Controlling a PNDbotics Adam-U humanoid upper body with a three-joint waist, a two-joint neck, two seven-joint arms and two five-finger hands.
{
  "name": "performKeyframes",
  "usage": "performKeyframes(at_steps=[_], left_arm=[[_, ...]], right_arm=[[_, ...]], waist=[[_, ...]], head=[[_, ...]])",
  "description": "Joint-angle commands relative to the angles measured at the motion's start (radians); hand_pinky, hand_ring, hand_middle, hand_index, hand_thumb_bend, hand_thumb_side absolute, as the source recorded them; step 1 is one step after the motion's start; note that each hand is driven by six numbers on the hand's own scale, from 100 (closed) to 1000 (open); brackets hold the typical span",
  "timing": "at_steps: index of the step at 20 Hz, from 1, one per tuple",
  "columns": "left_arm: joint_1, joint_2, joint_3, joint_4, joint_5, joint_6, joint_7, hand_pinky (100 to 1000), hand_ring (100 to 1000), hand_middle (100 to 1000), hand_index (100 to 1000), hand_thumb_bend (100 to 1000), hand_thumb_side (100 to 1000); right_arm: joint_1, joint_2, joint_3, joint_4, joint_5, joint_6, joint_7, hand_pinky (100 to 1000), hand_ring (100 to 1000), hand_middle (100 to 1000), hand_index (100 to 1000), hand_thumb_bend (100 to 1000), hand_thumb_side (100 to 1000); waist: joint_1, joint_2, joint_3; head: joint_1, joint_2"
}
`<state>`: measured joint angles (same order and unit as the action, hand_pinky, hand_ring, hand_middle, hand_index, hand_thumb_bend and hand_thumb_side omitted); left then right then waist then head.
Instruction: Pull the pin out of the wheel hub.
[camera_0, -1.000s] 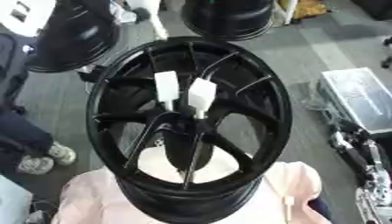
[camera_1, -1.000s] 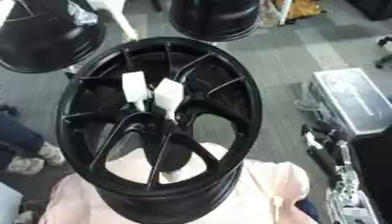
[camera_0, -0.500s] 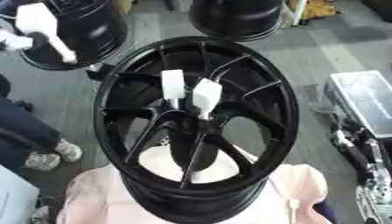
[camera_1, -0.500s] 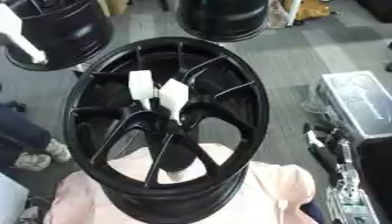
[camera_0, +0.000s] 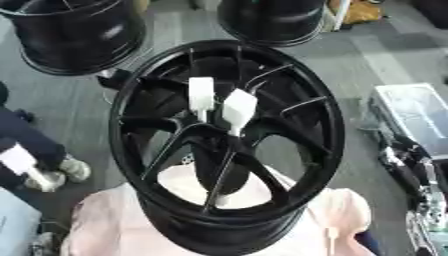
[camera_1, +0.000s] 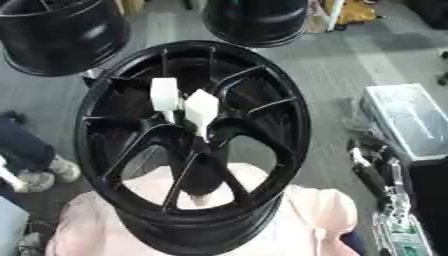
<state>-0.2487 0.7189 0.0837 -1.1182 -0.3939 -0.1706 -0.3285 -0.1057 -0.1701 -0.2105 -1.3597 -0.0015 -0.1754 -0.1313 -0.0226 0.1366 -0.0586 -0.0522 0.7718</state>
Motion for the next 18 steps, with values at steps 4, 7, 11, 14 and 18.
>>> performKeyframes(at_steps=[4,7,11,14,18], left_arm=[[0.079,-0.102,0.135,-0.134,0.021,0.073,0.132,757,773,724,785,442,654],[0.11,-0.173,0.184,-0.247,0.074,0.112,0.164,743,757,695,762,395,657],[0.118,-0.296,0.242,-0.421,0.168,0.175,0.175,731,731,648,724,347,667],[0.113,-0.381,0.262,-0.541,0.223,0.233,0.174,729,726,638,714,337,678],[0.1,-0.467,0.268,-0.648,0.236,0.292,0.161,728,722,632,708,331,680]], right_arm=[[-0.012,-0.005,-0.01,-0.017,-0.006,-0.001,-0.006,656,572,712,825,290,415],[-0.012,-0.002,-0.01,-0.018,-0.006,-0.001,-0.006,656,572,712,824,290,415],[-0.014,0.002,-0.008,-0.017,-0.006,-0.002,-0.003,655,571,711,824,293,414],[-0.016,0.005,-0.008,-0.017,-0.006,-0.003,-0.003,655,571,711,824,296,414],[-0.015,0.008,-0.009,-0.016,-0.008,-0.004,-0.003,655,571,711,824,297,413]], waist=[[-0.001,-0.005,0.009],[-0.004,-0.005,0.011],[-0.014,-0.007,0.014],[-0.02,-0.008,0.015],[-0.025,-0.006,0.021]], head=[[-0.007,-0.002],[-0.01,-0.002],[-0.015,-0.002],[-0.017,-0.002],[-0.022,-0.002]])
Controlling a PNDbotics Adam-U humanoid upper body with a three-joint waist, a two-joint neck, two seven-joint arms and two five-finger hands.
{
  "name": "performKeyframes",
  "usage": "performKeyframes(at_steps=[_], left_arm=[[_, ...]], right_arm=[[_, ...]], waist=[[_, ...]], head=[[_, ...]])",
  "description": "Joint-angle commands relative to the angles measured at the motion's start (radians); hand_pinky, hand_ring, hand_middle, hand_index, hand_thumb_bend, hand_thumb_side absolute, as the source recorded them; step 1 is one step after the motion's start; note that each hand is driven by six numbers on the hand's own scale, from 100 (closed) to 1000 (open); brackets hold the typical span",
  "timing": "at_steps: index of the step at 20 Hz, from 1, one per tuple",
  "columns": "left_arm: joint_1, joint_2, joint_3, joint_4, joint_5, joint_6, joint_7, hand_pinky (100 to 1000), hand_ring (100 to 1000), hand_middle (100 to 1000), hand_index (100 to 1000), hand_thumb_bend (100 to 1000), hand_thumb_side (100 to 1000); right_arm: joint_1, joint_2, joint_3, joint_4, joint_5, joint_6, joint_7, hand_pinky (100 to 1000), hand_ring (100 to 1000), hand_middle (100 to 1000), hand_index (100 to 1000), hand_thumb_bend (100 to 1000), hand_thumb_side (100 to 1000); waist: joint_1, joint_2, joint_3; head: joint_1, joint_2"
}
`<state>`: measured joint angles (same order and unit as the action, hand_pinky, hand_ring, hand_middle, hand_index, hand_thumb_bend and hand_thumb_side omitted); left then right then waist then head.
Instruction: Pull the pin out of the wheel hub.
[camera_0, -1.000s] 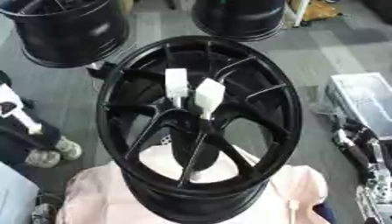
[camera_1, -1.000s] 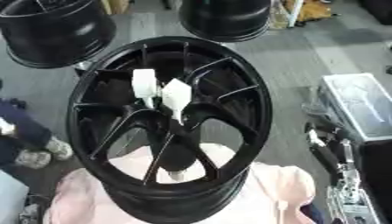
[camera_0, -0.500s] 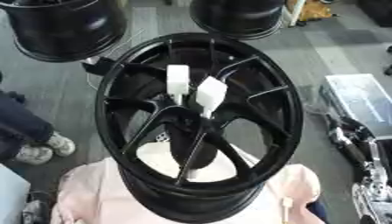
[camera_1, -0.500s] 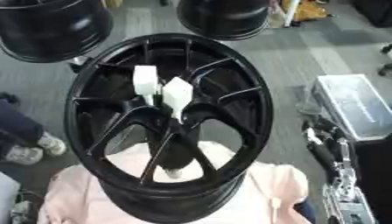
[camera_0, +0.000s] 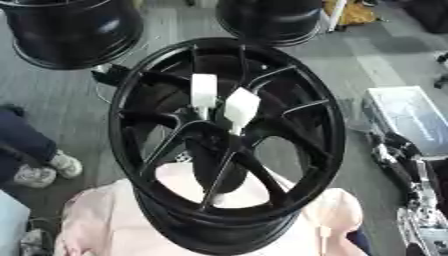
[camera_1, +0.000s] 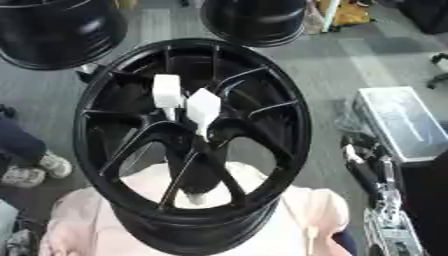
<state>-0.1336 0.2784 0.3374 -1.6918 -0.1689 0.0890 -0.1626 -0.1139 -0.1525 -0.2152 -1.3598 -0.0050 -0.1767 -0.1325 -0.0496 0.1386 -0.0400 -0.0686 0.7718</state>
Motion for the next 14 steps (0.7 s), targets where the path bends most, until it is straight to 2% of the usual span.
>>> performKeyframes(at_steps=[1,5,14], left_arm=[[-0.019,-0.045,0.017,-0.091,0.013,0.046,-0.002,727,721,631,707,330,680],[-0.022,-0.073,0.007,-0.129,0.04,0.075,0.013,723,709,617,694,320,674],[-0.026,-0.086,-0.011,-0.158,0.087,0.09,0.023,722,708,614,688,311,674]], right_arm=[[-0.007,-0.008,-0.004,-0.016,-0.005,-0.003,-0.002,655,571,711,824,297,413],[-0.011,-0.002,-0.001,-0.017,-0.008,-0.004,0.0,655,571,710,824,300,411],[-0.017,0.006,0.003,-0.019,-0.011,-0.005,0.005,654,570,709,822,307,409]], waist=[[0.0,-0.006,0.003],[-0.007,0.003,-0.001],[-0.015,0.011,-0.006]], head=[[-0.007,-0.002],[-0.006,-0.002],[-0.007,-0.002]])
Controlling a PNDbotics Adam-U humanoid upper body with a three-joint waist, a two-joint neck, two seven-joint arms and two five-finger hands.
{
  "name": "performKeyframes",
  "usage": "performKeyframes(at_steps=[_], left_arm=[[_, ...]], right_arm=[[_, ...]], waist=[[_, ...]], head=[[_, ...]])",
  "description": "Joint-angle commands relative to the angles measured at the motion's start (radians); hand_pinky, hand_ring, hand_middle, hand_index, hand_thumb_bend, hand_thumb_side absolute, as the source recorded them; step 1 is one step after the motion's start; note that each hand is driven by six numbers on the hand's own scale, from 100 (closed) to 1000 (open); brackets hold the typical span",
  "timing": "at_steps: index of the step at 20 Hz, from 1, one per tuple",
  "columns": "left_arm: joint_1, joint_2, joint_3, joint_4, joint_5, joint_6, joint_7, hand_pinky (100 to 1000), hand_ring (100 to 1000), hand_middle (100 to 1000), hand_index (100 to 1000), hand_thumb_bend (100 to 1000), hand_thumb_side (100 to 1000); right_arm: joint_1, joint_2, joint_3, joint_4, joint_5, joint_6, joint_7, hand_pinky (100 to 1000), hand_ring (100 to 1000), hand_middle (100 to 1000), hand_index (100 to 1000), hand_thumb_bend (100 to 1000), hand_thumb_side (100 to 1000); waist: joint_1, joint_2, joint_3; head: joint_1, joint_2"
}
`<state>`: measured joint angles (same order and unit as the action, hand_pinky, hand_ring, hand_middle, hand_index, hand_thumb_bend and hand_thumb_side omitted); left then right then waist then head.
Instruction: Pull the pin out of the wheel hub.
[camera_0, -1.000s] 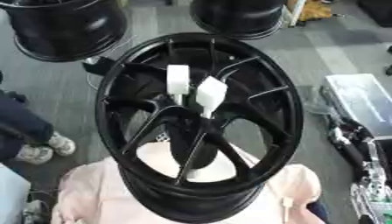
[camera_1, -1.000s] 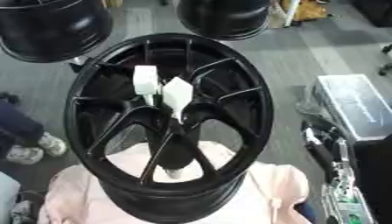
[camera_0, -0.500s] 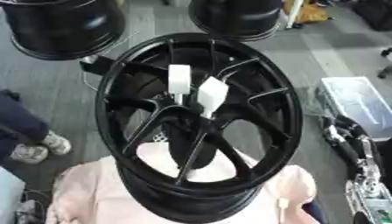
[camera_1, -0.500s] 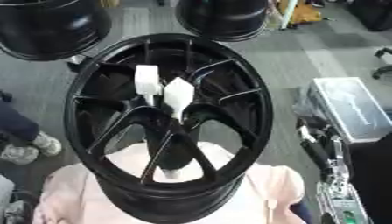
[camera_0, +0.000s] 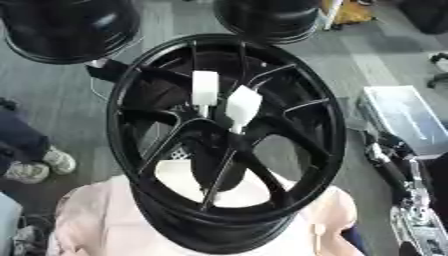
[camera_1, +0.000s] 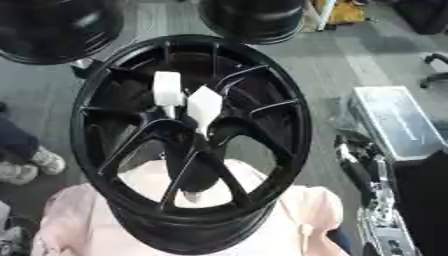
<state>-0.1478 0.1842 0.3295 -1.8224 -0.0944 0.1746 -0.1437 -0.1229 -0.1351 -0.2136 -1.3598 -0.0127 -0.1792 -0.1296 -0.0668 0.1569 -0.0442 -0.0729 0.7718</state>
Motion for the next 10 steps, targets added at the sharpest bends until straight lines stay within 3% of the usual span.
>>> performKeyframes(at_steps=[1,10], left_arm=[[-0.012,0.008,-0.002,-0.028,0.014,0.007,0.005,722,708,614,688,311,673],[-0.01,0.004,-0.003,-0.035,0.015,0.015,0.004,723,708,614,688,311,678]], right_arm=[[-0.008,-0.012,0.001,-0.019,-0.004,-0.003,0.003,654,570,709,822,307,408],[-0.01,-0.01,0.003,-0.02,-0.005,-0.002,0.005,654,569,707,822,314,406]], waist=[[0.002,-0.006,-0.002],[0.001,-0.006,0.001]], head=[[-0.003,-0.004],[-0.002,-0.006]])
